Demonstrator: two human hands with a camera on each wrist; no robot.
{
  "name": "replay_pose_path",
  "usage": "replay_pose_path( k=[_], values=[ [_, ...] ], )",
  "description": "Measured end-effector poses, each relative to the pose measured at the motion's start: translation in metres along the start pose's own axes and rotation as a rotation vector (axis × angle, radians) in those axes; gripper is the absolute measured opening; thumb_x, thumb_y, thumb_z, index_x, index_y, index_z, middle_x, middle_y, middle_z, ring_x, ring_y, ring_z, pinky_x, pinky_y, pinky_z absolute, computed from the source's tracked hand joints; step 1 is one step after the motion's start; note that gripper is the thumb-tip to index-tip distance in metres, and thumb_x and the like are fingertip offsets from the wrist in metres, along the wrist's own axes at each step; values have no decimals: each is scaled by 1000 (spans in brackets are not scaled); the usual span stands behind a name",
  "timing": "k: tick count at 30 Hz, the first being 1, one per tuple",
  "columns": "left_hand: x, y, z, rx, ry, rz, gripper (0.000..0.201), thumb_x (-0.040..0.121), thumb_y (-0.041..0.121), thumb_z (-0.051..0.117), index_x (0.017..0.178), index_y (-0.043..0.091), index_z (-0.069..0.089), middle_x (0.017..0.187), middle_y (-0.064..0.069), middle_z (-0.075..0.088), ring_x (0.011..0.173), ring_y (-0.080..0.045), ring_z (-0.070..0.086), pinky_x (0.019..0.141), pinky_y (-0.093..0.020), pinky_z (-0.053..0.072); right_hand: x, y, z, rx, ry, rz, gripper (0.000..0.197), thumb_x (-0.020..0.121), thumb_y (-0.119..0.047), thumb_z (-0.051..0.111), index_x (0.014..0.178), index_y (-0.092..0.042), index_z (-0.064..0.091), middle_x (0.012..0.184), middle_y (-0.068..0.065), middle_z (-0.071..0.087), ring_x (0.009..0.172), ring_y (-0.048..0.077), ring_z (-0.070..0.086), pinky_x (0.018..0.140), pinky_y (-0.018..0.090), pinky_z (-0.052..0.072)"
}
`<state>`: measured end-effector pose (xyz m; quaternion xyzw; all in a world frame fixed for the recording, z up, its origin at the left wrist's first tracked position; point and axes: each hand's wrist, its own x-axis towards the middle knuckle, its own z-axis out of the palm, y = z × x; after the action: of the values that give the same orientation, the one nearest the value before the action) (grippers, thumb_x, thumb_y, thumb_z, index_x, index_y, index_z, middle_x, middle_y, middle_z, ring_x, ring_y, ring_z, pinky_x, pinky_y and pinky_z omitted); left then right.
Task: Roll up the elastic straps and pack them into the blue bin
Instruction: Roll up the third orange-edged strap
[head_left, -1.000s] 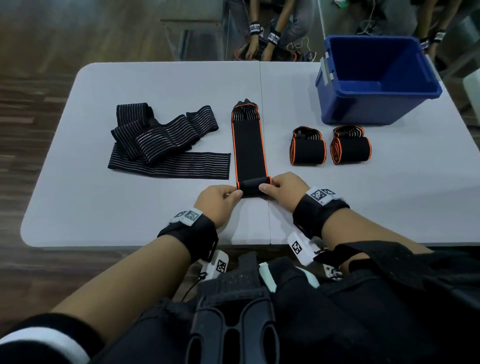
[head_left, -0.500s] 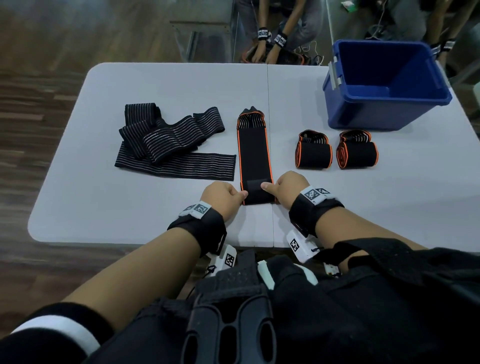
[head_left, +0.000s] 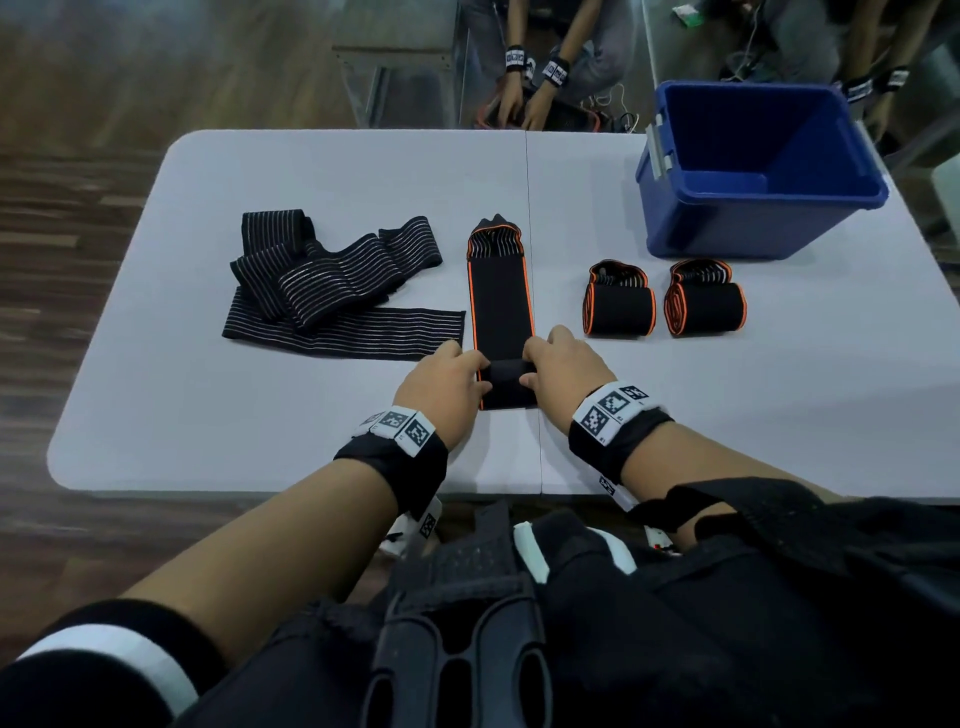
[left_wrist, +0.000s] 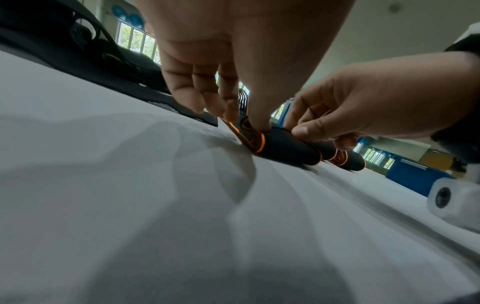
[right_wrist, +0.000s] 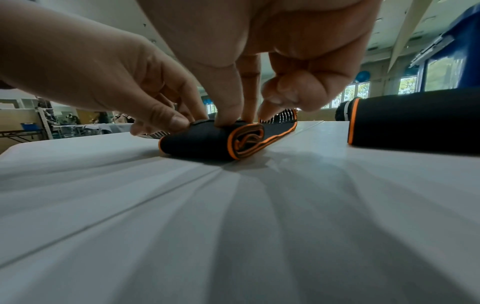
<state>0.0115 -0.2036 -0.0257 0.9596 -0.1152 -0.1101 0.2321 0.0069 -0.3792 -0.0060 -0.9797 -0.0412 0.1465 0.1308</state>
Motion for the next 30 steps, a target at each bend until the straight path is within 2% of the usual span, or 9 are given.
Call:
replay_pose_path(
  k=[4,7,10,13,16,19,22,26,30],
  values=[
    [-3,-4,2,29,-63,-13,42,98,20,50,140,25,56,113,-6,55,100,-28,59,83,-39,51,-5,4,5,15,-55,2,37,97,-42,54,121,-14,59,108,9,49,99,30,54,86,43,50],
    [-5,-9,4,60,-168,-50,64,90,13,51,151,31,40,118,-3,48,104,-25,57,88,-37,51,-10,10,5,3,-127,5,62,86,-53,65,138,-24,47,112,7,49,106,28,52,89,42,51],
    [-3,-9,5,6,-163,-59,63,93,26,60,152,30,39,113,-3,46,96,-24,58,86,-36,50,-4,14,5,28,-141,56,67,88,-45,67,147,-27,40,118,10,52,110,30,55,91,42,51],
    [3,-10,3,-107,-112,-98,54,92,37,64,144,32,51,105,-4,55,83,-18,55,73,-27,43,2,17,2,239,-134,103,38,88,-33,69,125,-30,61,103,5,66,94,26,64,83,37,54],
    [7,-8,-3,-215,-80,-118,34,93,33,63,127,31,66,83,2,63,69,-12,54,56,-22,35,2,19,1,447,-112,148,13,90,-28,67,102,-28,70,82,-5,69,80,17,64,71,29,50],
    [10,-3,-4,-283,-79,-194,20,97,35,59,102,21,72,74,6,61,70,-12,57,57,-24,37,2,22,3,557,-82,230,13,95,-29,63,96,-21,73,76,-3,67,71,13,60,61,25,42],
    [13,-2,-2,-309,-80,-242,34,98,40,58,73,17,64,66,3,57,67,-17,55,56,-25,35,1,25,4,579,-82,275,35,95,-32,63,72,-6,65,63,8,53,56,20,46,58,28,37],
    [15,0,-2,-301,-125,-298,42,98,44,57,77,10,69,68,-1,61,67,-20,56,56,-27,36,2,22,1,575,-114,341,47,94,-32,62,53,-13,54,68,15,67,59,24,53,73,34,52],
    [18,6,-5,-252,-192,-344,42,98,46,56,85,9,72,74,-3,64,74,-22,60,64,-28,40,5,16,-2,467,-163,407,41,94,-34,59,62,-10,66,74,13,73,65,26,61,83,38,55]
  ],
)
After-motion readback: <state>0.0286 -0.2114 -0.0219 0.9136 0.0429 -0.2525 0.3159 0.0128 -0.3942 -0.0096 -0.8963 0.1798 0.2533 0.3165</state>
